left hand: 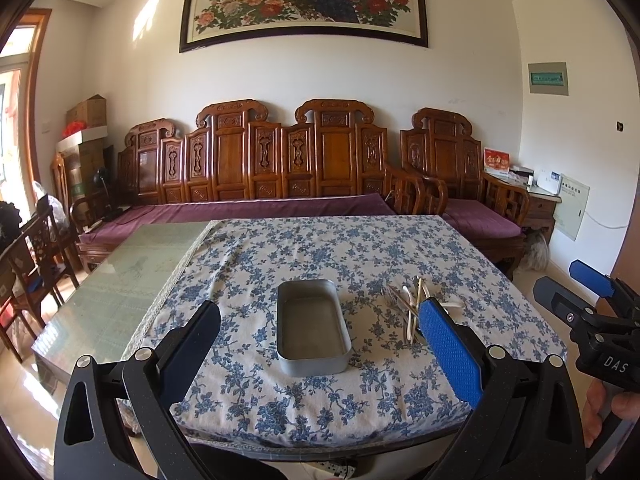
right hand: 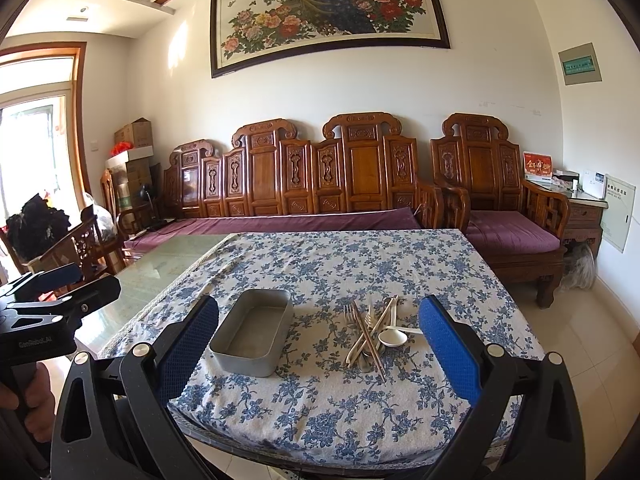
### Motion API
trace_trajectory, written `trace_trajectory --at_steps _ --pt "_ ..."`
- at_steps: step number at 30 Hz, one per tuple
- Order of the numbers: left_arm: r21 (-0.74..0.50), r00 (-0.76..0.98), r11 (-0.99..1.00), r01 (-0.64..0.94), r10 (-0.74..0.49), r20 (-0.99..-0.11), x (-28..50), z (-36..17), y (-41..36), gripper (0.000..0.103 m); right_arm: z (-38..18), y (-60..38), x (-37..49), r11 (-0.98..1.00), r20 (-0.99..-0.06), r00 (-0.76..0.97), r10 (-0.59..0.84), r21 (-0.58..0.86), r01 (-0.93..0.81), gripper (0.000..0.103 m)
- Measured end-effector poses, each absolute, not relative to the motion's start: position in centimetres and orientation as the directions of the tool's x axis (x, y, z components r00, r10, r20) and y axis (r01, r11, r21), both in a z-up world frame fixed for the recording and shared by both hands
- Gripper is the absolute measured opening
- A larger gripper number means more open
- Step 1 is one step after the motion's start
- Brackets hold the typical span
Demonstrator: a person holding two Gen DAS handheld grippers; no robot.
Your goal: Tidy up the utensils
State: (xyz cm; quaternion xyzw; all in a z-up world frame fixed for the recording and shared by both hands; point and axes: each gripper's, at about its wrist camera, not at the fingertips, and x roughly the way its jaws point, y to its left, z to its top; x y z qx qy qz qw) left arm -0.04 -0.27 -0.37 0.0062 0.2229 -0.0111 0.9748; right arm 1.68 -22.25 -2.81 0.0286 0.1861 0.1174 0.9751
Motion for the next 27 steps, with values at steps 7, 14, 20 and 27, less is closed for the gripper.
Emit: trace_trajectory --at_steps 7,14,20,27 --pt "0.007 0.898 1.0 0.03 -0.024 -0.439 -0.1 -0.2 -0.3 0.096 -2.9 -22.1 1.6 0.971 -0.358 0.903 0.239 0.1 -0.217 0.1" --pt "0.004 0.885 0.999 0.04 -0.034 -0.464 0.4 -0.8 -0.4 0.096 -3.4 -21.7 1.8 0.972 -0.364 0.901 0.236 0.1 -0.215 0.1" --pt "0.001 0.853 0.998 0.055 -0.046 -0.52 1.7 -2.3 -0.6 0.096 -4.3 -22.3 2.7 0.977 -0.38 0.9 0.215 0.085 -0.197 0.1" --pt "-0.002 0.803 0.997 0.081 -0.067 -0.592 3.6 -5.1 -1.1 0.096 -6.2 -23.6 4.7 0.978 -0.418 0.885 0.207 0.092 -0.186 0.1"
